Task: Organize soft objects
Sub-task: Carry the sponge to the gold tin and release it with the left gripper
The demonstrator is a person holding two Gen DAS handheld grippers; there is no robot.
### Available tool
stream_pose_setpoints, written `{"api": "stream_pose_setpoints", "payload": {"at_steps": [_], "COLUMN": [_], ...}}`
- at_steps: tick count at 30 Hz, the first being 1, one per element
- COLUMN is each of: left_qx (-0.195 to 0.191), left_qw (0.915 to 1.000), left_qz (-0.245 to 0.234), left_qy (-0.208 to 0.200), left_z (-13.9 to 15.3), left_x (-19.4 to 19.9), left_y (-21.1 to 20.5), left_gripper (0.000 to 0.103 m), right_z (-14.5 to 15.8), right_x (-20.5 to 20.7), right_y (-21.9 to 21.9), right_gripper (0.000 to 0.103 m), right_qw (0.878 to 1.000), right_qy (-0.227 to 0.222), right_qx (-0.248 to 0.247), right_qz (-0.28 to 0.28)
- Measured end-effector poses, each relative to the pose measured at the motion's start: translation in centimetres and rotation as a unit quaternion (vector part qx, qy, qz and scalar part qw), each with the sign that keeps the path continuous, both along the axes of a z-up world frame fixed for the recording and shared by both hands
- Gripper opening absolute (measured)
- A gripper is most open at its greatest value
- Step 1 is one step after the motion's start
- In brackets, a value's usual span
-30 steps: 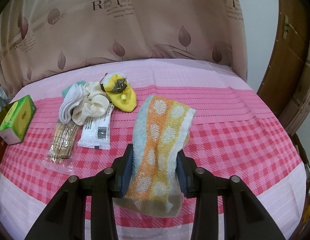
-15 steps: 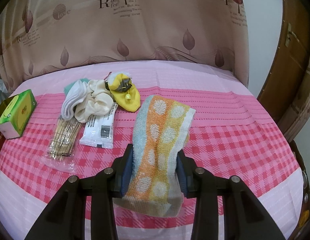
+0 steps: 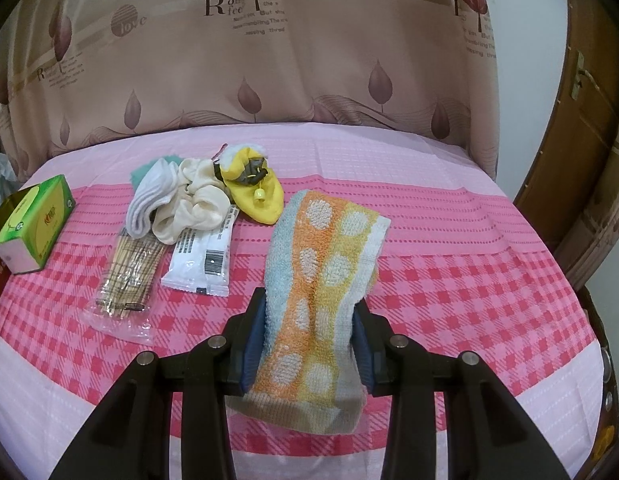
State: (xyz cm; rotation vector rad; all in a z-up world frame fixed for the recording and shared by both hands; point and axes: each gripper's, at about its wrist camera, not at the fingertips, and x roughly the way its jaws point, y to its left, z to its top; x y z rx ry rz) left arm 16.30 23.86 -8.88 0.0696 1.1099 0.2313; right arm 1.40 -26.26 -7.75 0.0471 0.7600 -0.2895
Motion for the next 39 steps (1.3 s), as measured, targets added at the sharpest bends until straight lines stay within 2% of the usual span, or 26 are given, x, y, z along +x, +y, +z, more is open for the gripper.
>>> {"api": "stream_pose_setpoints", "payload": {"at_steps": [5,13,20,27,34,39], "left_qx": [-0.018,-0.025,-0.021,-0.02,-0.041,-0.023], "left_qw": [0.9996,0.9953,0.9903,0.9878,0.9773,0.9742], "left_qz": [0.005,0.036,0.076,0.102,0.158,0.178], "left_qy": [-0.02,-0.086,-0.114,-0.116,-0.135,-0.137], "left_z": [1.2,4.5,6.5,6.9,7.7,7.8], "left_x": [-0.5,-2.4,-4.9,-7.7,-10.1,-10.2], "left_y": [0.4,1.6,3.4,5.2,8.4,9.2], "left_gripper": [0.052,0.055,0.055,0.055,0.055,0.055], "right_z": [0.1,0.9,3.3,5.8,5.5,5.3], "right_x": [0.1,0.4,2.0,4.4,6.7,8.4], "right_y": [0.4,1.6,7.1,17.0,27.1,32.3], "right_gripper": [0.036,0.036,0.036,0.036,0.036,0.036], "right_qw": [1.0,0.999,0.995,0.975,0.947,0.932], "right_qy": [-0.003,-0.007,-0.012,-0.011,0.006,0.017], "right_qx": [-0.001,0.025,0.04,0.052,0.057,0.068], "right_qz": [0.007,0.025,0.096,0.216,0.317,0.356]}}
